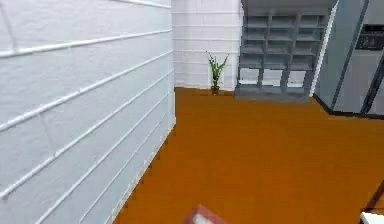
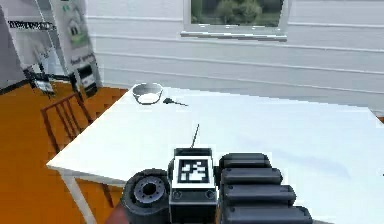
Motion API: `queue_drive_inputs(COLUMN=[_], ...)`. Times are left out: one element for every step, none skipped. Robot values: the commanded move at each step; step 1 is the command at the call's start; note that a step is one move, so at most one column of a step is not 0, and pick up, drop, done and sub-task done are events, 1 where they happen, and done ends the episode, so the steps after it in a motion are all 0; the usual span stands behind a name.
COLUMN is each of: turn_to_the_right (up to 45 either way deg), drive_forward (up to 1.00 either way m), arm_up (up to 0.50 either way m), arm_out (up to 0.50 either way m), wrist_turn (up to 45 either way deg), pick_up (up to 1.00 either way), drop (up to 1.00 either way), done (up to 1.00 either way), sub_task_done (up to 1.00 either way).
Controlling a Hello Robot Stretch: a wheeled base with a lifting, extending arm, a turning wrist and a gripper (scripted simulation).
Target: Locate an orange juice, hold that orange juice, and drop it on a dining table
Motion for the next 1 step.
queue_drive_inputs(turn_to_the_right=[45.0], drive_forward=[0.00], arm_up=[0.00], arm_out=[0.00], wrist_turn=[0.0], pick_up=[0.00], drop=[0.00], done=[0.00], sub_task_done=[0.00])
